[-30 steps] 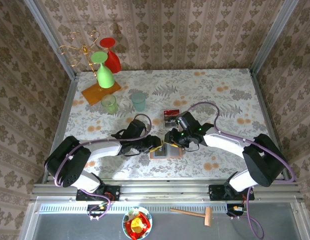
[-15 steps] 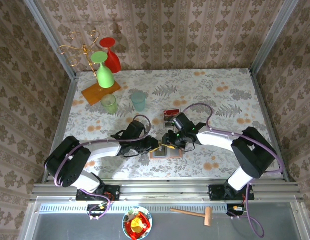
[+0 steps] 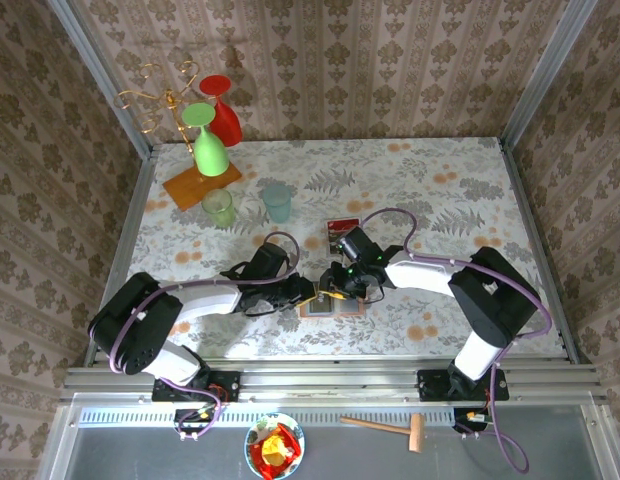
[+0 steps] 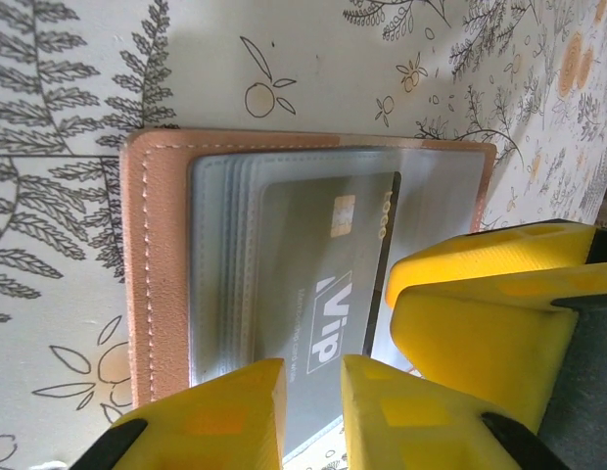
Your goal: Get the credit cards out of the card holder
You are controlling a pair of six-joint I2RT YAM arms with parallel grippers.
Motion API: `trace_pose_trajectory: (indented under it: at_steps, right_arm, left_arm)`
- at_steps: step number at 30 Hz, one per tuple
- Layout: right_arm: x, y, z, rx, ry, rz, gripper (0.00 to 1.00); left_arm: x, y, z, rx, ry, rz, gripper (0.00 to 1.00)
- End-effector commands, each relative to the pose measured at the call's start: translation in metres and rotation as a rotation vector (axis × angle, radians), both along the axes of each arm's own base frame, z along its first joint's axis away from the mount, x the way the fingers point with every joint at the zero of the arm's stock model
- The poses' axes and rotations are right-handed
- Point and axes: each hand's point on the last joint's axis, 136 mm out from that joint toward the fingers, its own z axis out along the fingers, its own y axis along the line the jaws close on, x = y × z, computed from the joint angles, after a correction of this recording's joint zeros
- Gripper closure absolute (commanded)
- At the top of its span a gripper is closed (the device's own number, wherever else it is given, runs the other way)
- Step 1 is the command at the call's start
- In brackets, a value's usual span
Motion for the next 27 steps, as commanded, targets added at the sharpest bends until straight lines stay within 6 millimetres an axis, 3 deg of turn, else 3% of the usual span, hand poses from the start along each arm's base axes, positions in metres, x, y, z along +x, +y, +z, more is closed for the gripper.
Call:
trace_pose_trajectory:
  at_steps: [1,12,27]
  right_arm:
    - [0.003,0.009,0.003,0.022,0.005,0.003,0.67]
    - [0.0,0.004,-0.007,-0.012,0.019,0.004,0.67]
    - [0.003,-0.008,-0.001,-0.101,-0.016,0.032,0.63]
  left_arm:
    - [-0.002,0.007,-0.009,0.025,0.004,-0.001,0.77]
    - [-0.002,0.009,-0.01,0.026,0.01,0.0,0.77]
    - [-0.003,0.009,-0.013,0.024,0.015,0.002,0.77]
